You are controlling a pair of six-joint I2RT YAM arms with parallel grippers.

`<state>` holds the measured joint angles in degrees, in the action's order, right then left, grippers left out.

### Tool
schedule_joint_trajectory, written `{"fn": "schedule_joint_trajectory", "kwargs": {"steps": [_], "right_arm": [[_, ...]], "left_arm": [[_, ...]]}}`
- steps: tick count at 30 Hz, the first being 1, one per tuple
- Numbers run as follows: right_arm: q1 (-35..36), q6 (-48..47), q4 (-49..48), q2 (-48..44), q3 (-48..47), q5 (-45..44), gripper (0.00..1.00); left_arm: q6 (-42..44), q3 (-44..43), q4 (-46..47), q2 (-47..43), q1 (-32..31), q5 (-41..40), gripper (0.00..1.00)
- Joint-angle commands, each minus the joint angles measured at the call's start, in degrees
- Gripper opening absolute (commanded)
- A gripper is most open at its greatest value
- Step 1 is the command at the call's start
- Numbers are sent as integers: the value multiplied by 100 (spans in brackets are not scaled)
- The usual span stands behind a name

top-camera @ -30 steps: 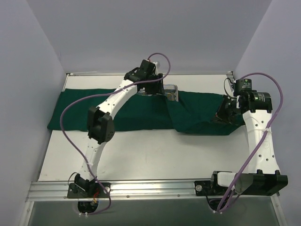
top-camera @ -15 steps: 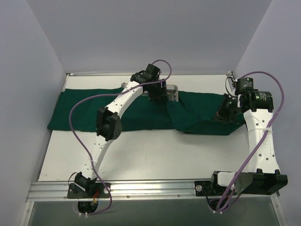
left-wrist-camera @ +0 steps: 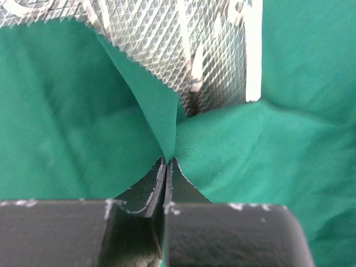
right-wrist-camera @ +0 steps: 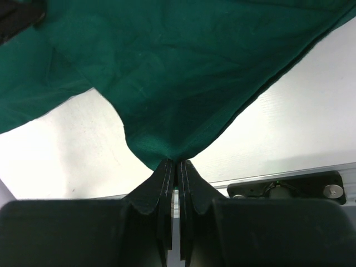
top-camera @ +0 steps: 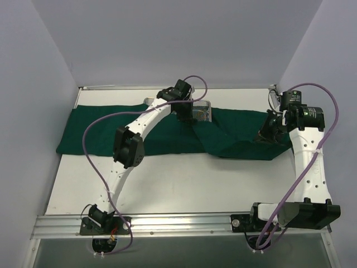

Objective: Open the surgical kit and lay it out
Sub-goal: Open the surgical kit at the center of the board.

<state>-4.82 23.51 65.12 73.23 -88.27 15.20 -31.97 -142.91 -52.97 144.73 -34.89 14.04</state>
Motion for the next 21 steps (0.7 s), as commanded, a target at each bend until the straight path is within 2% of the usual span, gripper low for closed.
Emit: {"fn": "schedule_joint_trajectory", "kwargs": {"steps": [1,2,4,5,9,15,18,21], "right_arm": [[-80,-66,62,182,-129,-333,0],[-98,-66,62,287,-120,-368,0],[-116,-83,44,384,-164,-518,0],[-133,-92,27,446,-164,-553,0],[-177,-171,27,631,-155,-667,0],[-186,-276,97,789,204,-1001,0],[-160,-294,123,903,503,-1063,0],[-116,-294,141,1105,644,-1142,0]], "left_arm": [[926,935,190,-1479,-324,-813,2],[1068,1228,330,-2039,-421,-1155,2],[1297,1843,471,-2604,-754,-1473,2],[1333,2498,602,-3138,-869,-1779,2],[1132,4066,744,-4205,-1326,-2107,2],[78,6402,1244,-5357,-1836,-1774,2],[-615,7265,1657,-5648,-2152,-1563,2],[-907,7698,1939,-5789,-2478,-1457,2]]}}
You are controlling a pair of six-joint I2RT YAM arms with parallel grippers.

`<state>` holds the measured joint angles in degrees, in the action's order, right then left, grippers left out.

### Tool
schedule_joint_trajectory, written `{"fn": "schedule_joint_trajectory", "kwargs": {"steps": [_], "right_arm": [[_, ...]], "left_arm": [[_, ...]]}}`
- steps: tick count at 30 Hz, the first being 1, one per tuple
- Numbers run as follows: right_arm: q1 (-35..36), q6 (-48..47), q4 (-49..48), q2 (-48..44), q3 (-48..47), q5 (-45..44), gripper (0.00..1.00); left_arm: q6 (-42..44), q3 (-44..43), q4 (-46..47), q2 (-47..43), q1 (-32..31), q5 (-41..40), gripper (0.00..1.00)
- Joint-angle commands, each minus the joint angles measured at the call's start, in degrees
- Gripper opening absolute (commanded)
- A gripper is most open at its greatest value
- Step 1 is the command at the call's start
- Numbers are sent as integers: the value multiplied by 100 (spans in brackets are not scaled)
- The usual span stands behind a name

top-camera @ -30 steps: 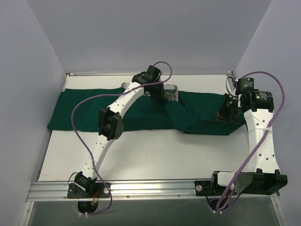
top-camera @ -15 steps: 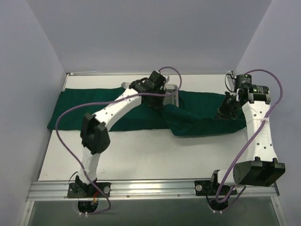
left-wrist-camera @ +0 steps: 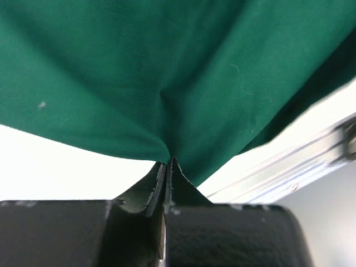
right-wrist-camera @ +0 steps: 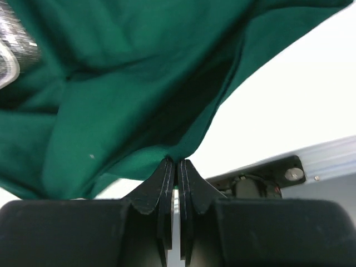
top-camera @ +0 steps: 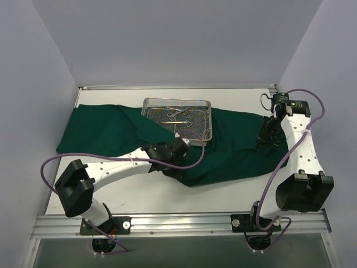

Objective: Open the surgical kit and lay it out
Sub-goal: Open the surgical kit at the center of the board.

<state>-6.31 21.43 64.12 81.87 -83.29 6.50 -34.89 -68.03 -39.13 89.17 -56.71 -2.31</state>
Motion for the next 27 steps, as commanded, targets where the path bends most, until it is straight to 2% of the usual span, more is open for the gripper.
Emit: {"fn": "schedule_joint_trajectory", "kwargs": {"steps": [1,4,6,8,9,10,12,13,15,16,18,20,25,27], "right_arm": [[42,-78,259,303,129,-290,0],[68,-51,303,619,-108,-526,0],[77,-60,303,874,-266,-554,0],[77,-51,277,1041,-477,-440,0],[77,-43,259,1077,-539,-361,0],[68,-51,259,1095,-661,-334,0],[50,-42,259,1112,-785,-247,0],[50,-34,259,1086,-864,-185,0],[59,-16,259,1042,-891,-97,0],[59,-7,268,1016,-909,-27,0],[68,-7,250,946,-926,61,0],[86,-25,224,840,-891,140,0],[94,-34,136,734,-838,272,0],[94,-25,66,691,-760,360,0]], "left_arm": [[-780,429,617,-294,-375,187,2],[-1018,798,828,-443,-621,370,2],[-1098,923,943,-575,-701,485,11],[-1047,862,838,-961,-675,285,27],[-915,748,742,-1084,-501,66,50],[-618,599,471,-1294,-308,-58,60],[-274,195,363,-1419,254,-8,70],[15,72,319,-1446,1005,89,72],[228,-296,319,-1359,1808,456,73],[438,-464,223,-1114,2526,494,73],[536,-1155,30,-727,3163,494,72],[720,-1754,-269,107,3882,687,69],[976,-4273,-1445,2188,4589,425,64],[993,-4761,-1614,2630,4825,354,64]]}}
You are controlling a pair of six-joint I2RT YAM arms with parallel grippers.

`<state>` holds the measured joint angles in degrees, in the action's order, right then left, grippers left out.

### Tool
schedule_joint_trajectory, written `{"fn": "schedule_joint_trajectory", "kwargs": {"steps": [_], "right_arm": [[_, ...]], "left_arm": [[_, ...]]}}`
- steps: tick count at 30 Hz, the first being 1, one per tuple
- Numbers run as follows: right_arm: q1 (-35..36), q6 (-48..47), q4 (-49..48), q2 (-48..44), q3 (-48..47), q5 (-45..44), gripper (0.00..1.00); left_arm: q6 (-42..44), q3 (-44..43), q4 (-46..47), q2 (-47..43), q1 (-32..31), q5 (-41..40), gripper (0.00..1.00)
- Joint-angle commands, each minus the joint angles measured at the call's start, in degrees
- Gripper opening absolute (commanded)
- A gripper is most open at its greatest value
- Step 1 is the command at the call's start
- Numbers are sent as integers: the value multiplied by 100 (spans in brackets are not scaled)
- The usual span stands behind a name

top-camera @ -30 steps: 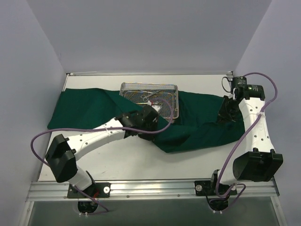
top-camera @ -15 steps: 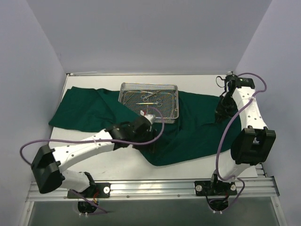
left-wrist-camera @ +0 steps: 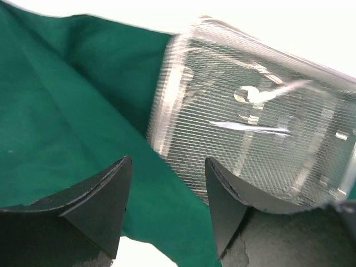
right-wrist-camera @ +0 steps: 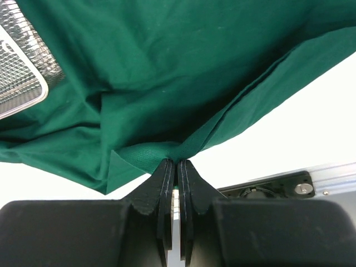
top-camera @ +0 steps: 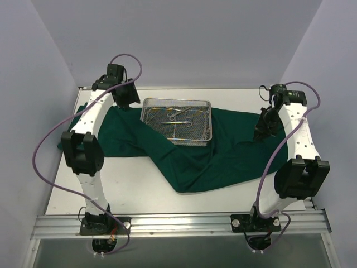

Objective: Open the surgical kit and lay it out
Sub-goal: Open the surgical kit at the center of the board.

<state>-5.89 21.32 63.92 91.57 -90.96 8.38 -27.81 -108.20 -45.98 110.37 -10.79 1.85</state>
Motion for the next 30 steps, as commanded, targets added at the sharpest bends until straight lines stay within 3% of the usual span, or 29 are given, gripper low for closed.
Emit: {"fn": "schedule_joint_trajectory", "kwargs": {"steps": [1,8,16,30], "right_arm": [[53,-14,77,-289,25,199,0],[18,-23,77,-210,8,243,0],[-9,-49,94,-61,8,164,0],[-35,118,33,36,43,137,0]], "left_arm": [[216,-1225,-1183,921,313,-96,63],[74,-2265,-1414,2014,674,-132,60],[74,-2390,-1230,2287,955,-422,56],[171,-3268,-1238,3166,1474,26,49]]}}
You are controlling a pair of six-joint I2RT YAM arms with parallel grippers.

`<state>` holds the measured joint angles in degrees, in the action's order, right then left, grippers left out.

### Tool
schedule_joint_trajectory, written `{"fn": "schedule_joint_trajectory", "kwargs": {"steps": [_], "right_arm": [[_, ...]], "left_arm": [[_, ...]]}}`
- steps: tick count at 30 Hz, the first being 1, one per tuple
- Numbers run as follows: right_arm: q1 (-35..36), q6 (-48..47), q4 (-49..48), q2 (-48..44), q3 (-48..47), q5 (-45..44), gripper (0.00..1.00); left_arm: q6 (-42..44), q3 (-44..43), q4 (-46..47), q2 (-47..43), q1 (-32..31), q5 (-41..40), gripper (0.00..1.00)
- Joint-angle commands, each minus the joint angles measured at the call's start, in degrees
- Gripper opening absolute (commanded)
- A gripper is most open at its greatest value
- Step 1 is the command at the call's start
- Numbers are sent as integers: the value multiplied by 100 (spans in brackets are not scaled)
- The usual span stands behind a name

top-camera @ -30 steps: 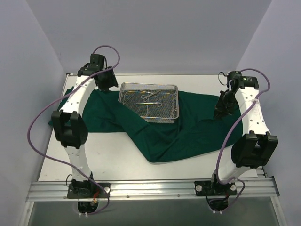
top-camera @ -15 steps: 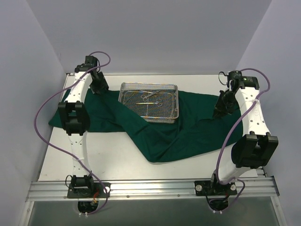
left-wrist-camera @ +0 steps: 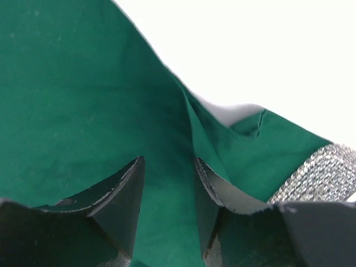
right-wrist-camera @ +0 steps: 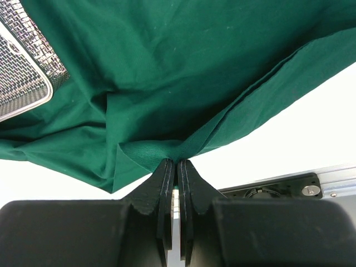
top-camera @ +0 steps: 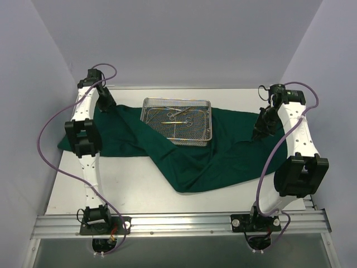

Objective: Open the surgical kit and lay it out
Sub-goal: Open the surgical kit at the center of the board.

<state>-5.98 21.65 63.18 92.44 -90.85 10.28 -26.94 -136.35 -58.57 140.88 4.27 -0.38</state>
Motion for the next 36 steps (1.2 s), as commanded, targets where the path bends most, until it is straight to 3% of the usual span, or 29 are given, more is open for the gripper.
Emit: {"fn": "schedule_joint_trajectory", "kwargs": {"steps": [1,20,25,36], "right_arm": [[-26,102,116,-68,41,-53,0],[-26,305,10,-157,182,-27,0],[-26,322,2,-148,182,-35,0],[-17,384,-69,-148,252,18,0]], "left_arm": [[84,-514,-5,211,-32,258,49],[-110,-145,988,71,-23,425,44],[-180,266,1320,-217,-40,364,37],[-321,1172,1901,-710,-32,478,43]]}}
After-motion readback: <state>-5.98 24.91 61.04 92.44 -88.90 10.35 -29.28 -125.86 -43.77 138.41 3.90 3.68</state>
